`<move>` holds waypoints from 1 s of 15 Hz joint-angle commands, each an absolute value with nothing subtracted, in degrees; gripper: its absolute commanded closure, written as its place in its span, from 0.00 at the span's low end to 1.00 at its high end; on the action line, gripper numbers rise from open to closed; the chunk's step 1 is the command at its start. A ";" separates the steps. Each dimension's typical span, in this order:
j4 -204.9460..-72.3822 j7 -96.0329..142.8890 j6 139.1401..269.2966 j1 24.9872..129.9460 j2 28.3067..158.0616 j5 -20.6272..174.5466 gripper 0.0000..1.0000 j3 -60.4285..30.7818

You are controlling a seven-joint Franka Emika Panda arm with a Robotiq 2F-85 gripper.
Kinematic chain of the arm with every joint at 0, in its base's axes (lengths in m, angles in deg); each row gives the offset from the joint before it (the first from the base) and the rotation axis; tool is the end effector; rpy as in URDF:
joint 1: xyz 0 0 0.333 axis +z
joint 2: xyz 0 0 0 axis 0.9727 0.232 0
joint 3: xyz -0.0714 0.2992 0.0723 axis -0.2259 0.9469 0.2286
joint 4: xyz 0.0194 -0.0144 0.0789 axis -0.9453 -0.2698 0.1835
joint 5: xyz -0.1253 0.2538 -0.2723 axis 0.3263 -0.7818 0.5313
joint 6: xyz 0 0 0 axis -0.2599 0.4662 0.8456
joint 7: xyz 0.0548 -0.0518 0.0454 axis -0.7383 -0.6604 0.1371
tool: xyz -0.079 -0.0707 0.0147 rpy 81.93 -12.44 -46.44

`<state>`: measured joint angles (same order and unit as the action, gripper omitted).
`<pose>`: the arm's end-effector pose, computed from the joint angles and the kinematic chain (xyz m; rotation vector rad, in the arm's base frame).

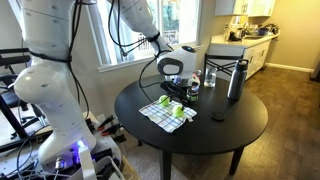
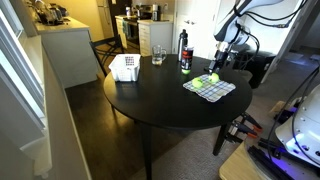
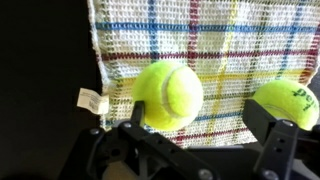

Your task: Put the green ball on the right into the glass container

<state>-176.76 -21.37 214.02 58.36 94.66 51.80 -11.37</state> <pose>0.4974 -0.1725 0.2109 -2.9221 -0.0733 -0.0636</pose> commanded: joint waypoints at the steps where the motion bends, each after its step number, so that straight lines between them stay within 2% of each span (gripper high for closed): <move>1: -177.71 -21.84 211.14 58.67 91.64 53.42 0.00 -11.91; 8: -177.26 -20.07 209.76 59.62 92.24 58.42 0.00 -14.04; 15: -175.26 -24.93 211.52 57.66 95.71 52.70 0.00 -12.55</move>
